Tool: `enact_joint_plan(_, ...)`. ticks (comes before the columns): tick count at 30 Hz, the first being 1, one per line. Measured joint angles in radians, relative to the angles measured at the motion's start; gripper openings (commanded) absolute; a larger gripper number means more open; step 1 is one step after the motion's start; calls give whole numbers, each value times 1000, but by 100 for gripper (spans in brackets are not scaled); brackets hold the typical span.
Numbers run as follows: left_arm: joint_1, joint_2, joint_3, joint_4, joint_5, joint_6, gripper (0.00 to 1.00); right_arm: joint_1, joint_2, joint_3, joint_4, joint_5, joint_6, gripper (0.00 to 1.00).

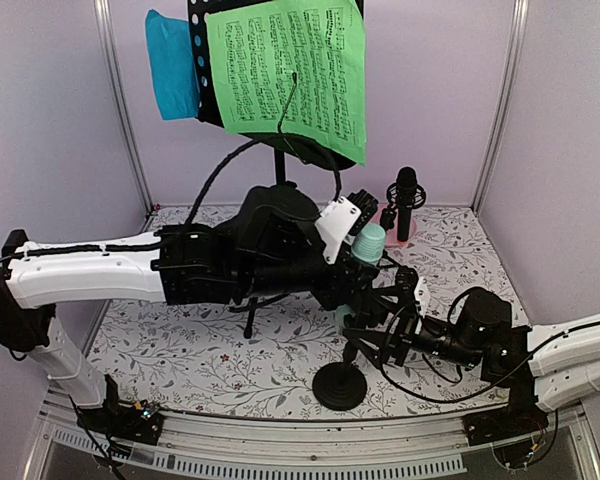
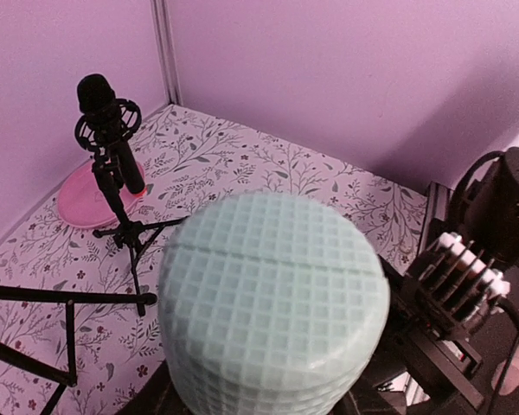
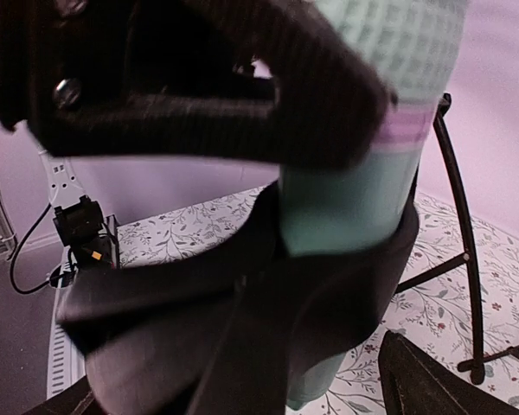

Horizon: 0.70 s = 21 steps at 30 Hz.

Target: Pack up the instrument practice props

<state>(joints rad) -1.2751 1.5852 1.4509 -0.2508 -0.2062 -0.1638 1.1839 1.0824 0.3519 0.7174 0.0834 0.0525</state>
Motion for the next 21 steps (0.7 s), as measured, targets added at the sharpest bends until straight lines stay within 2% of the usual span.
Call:
enact_joint_plan(5, -73, 122, 142, -111, -242, -142, 31, 0, -85, 66, -218, 71, 16, 97)
enact_joint_plan(8, -94, 158, 183, -152, -351, -209, 33, 0, -113, 105, -320, 115, 39, 94)
enact_joint_plan(13, -114, 169, 200, -195, -499, -270, 33, 0, -126, 173, -441, 174, 105, 82)
enact_joint_plan(18, -119, 169, 199, -203, -588, -306, 33, 2, -127, 216, -519, 176, 184, 74)
enact_joint_plan(21, -120, 166, 183, -182, -612, -312, 33, 2, -128, 218, -537, 173, 222, 62)
